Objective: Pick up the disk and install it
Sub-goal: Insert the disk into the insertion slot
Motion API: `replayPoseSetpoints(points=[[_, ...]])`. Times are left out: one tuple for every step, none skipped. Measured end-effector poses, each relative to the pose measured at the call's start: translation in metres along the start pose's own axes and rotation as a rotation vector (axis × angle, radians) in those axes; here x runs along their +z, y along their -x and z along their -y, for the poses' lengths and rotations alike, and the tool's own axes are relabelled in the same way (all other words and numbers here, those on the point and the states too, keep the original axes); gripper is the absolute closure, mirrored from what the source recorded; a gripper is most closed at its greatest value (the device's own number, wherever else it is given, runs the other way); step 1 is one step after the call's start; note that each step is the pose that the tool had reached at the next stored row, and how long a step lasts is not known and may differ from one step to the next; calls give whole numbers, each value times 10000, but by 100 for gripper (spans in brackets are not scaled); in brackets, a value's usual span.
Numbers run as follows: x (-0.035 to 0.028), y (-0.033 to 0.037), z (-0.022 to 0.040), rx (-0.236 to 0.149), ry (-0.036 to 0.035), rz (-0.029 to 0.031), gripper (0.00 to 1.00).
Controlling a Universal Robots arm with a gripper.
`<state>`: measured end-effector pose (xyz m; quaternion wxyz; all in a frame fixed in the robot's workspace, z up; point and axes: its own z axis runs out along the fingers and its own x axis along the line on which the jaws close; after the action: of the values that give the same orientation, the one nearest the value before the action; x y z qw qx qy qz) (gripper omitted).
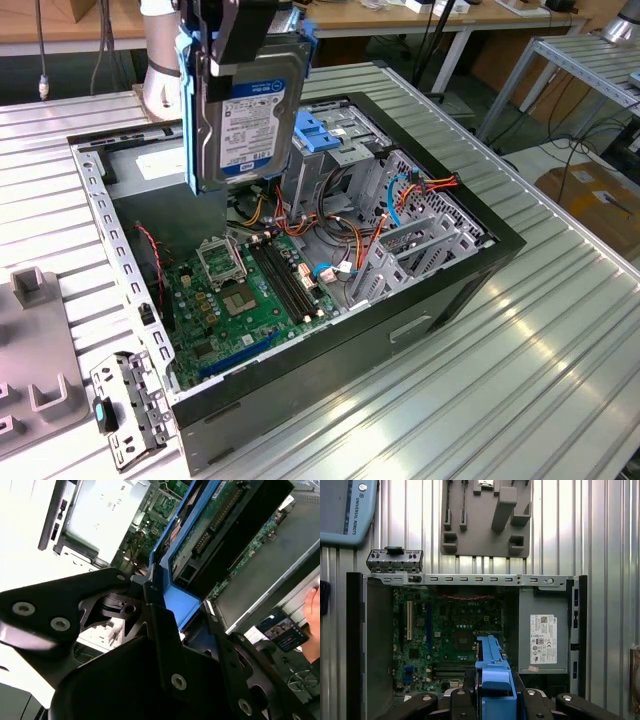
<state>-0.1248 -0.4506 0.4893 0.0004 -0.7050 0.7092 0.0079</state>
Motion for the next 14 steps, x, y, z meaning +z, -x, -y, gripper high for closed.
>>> replayPoseSetpoints(points=[[1, -83, 0, 0, 0, 1, 63], [1, -143, 1, 0, 0, 0, 63], [1, -179, 1, 1, 0, -1, 63], [1, -218, 1, 0, 0, 1, 63], [2, -273, 2, 0, 0, 1, 63], [2, -305, 2, 0, 0, 0, 63], [2, -336, 2, -1, 0, 0, 63], [2, -366, 4, 0, 1, -4, 63], [2, -392, 11, 0, 0, -7, 63], [2, -410, 22, 1, 0, -13, 63], [3, -436, 51, 1, 0, -25, 63], [4, -454, 86, 0, 0, -37, 63], [7, -467, 134, 0, -1, -48, 63], [8, -472, 161, 1, -1, -54, 63]])
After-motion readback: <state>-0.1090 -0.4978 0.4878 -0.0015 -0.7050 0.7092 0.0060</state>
